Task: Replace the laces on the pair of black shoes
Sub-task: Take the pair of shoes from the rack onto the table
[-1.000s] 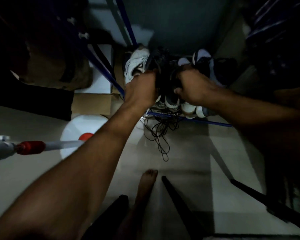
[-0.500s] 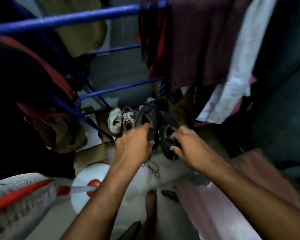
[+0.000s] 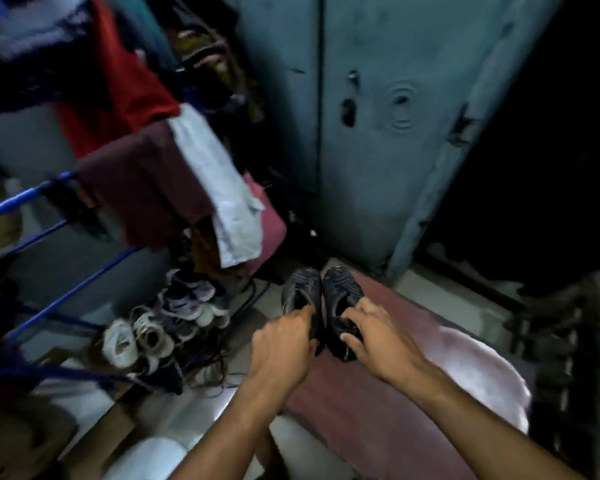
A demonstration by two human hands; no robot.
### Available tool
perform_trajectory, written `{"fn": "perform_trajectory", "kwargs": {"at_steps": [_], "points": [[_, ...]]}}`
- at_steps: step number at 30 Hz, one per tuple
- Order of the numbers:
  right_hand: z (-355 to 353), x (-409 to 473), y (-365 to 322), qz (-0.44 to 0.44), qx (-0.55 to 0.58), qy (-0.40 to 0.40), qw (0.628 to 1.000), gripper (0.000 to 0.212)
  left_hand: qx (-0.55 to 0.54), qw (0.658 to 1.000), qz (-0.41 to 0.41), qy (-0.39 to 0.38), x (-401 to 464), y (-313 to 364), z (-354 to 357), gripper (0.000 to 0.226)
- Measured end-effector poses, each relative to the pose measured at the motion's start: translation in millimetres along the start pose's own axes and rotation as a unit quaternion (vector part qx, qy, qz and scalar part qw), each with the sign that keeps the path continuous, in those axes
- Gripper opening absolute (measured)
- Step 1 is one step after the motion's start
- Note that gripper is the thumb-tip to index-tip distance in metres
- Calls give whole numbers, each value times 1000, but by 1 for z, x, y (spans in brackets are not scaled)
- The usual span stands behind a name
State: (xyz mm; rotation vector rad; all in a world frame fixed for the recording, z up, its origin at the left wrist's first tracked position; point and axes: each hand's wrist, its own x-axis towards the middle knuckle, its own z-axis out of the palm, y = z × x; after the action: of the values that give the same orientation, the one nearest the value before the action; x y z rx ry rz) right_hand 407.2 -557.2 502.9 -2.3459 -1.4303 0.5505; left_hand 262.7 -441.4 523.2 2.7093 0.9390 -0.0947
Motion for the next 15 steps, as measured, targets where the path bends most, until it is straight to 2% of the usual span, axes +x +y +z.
{"fn": "perform_trajectory", "kwargs": {"at_steps": [4, 8, 13, 15], "points": [[-16, -53, 55, 85, 19, 39, 995, 20, 20, 995, 91, -23, 15, 68, 22, 36], [-10, -96, 96, 153, 36, 54, 986, 20, 20, 986, 146, -72, 22, 117, 54, 39], [21, -116, 136, 237, 55, 25, 970, 23, 30, 976, 196, -90, 28, 146, 101, 35], [38, -118, 150, 272, 100, 25, 957, 23, 51, 969, 213, -110, 32, 151, 124, 33]]}}
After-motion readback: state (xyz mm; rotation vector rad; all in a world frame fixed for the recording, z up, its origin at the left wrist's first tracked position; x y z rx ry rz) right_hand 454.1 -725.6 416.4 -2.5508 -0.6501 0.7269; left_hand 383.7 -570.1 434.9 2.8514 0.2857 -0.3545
